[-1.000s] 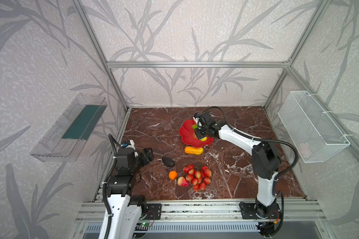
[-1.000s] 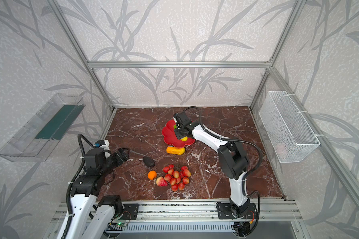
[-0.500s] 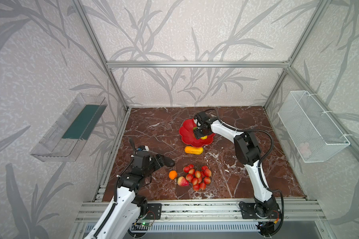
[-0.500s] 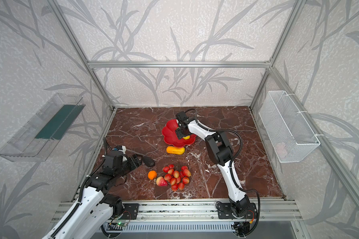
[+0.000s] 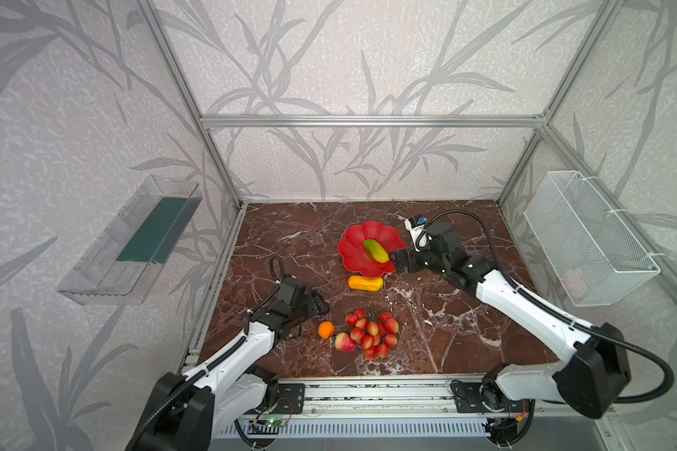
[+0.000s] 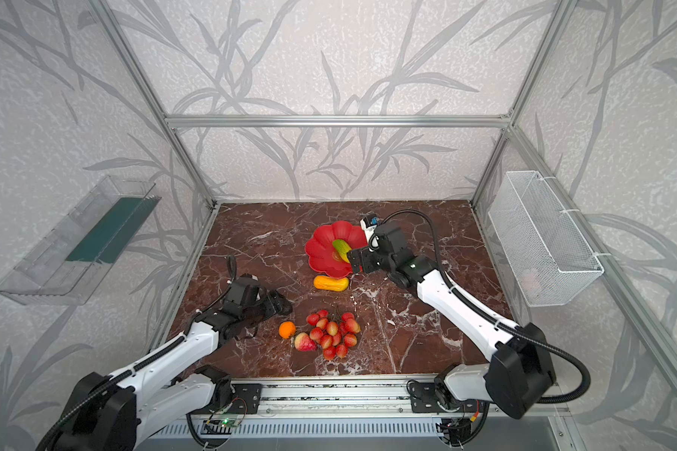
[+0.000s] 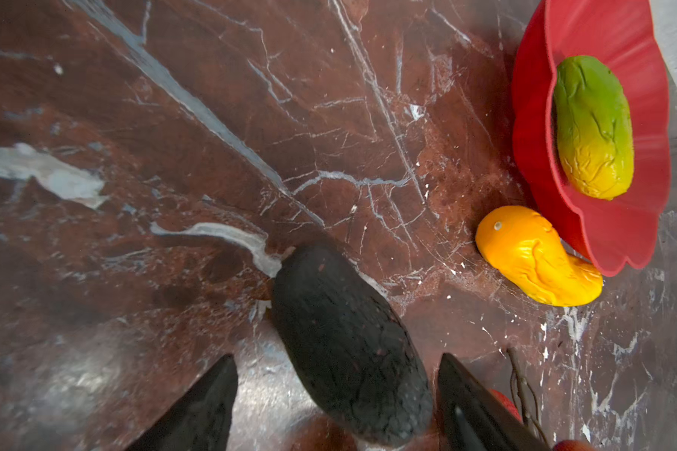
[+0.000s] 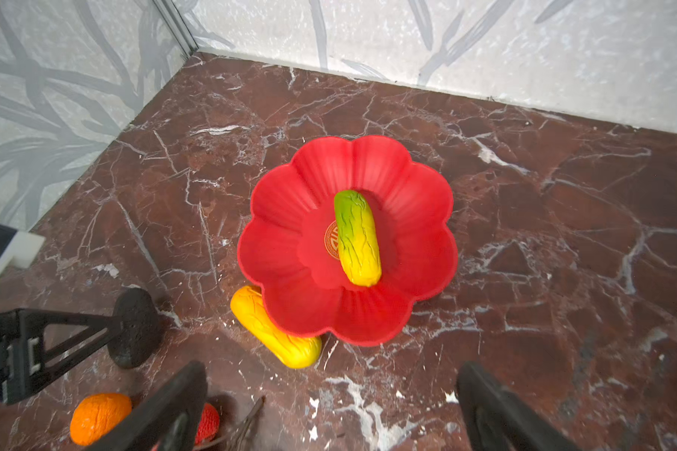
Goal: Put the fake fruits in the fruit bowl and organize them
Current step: 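Place the dark avocado in the bowl with the left gripper while the right reaches out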
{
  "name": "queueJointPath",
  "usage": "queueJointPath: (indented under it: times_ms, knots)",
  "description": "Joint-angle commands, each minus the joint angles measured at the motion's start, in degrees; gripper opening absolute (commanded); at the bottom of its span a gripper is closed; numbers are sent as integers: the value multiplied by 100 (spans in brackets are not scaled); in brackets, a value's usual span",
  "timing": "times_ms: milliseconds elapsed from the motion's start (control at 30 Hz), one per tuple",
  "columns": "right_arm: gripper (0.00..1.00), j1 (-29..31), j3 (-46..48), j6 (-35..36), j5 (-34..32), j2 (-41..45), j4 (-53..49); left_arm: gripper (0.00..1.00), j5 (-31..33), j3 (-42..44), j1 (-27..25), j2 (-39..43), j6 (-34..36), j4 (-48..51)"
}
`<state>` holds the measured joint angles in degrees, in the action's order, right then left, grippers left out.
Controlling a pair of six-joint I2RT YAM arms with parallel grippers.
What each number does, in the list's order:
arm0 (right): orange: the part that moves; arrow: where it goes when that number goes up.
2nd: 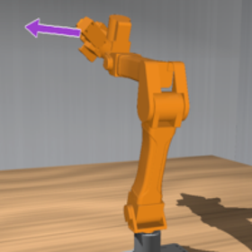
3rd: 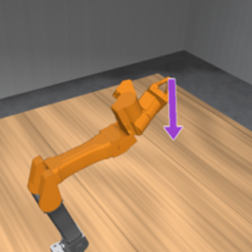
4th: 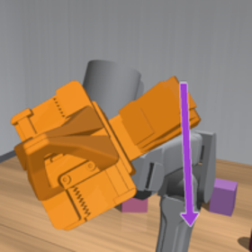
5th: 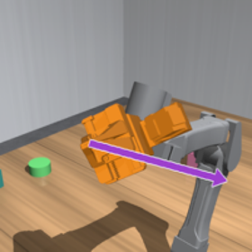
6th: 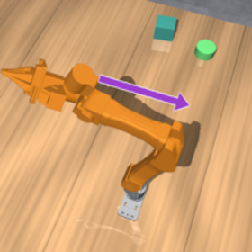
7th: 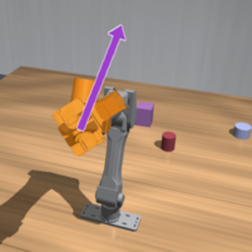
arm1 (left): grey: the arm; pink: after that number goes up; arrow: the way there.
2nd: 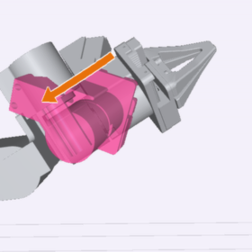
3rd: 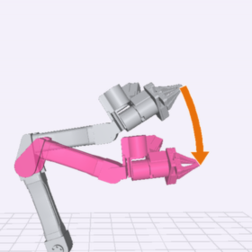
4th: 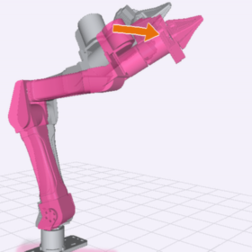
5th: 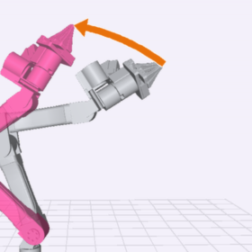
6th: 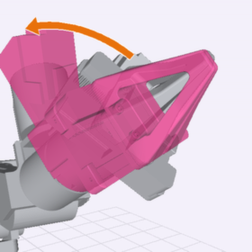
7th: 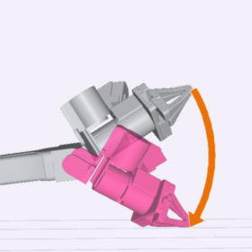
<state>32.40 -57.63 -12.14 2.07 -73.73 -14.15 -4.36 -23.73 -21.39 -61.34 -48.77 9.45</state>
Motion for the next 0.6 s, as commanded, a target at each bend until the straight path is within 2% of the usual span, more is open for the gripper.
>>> queueJointPath:
  times_ms: [0, 33, 167, 233, 367, 567]
  knots:
    - [99, 5, 600, -220, -53, 427, -76, 79, 104, -57, -79, -361, -177, -514]
    - [99, 11, 704, -235, -64, 574, -98, 75, 86, -75, -91, -471, -157, -603]
    - [99, 4, 1119, -307, -132, 959, -249, 49, -24, -235, -144, -842, -135, -926]
    - [99, 10, 1291, -337, -123, 1049, -282, 40, -74, -359, -187, -929, -78, -1028]
    - [99, 8, 1677, -427, 17, 1089, -143, 35, -153, -904, -323, -1087, 204, -918]
    - [99, 7, 2048, -444, 254, 742, 463, 35, -352, -2443, -393, -1912, 1004, -320]
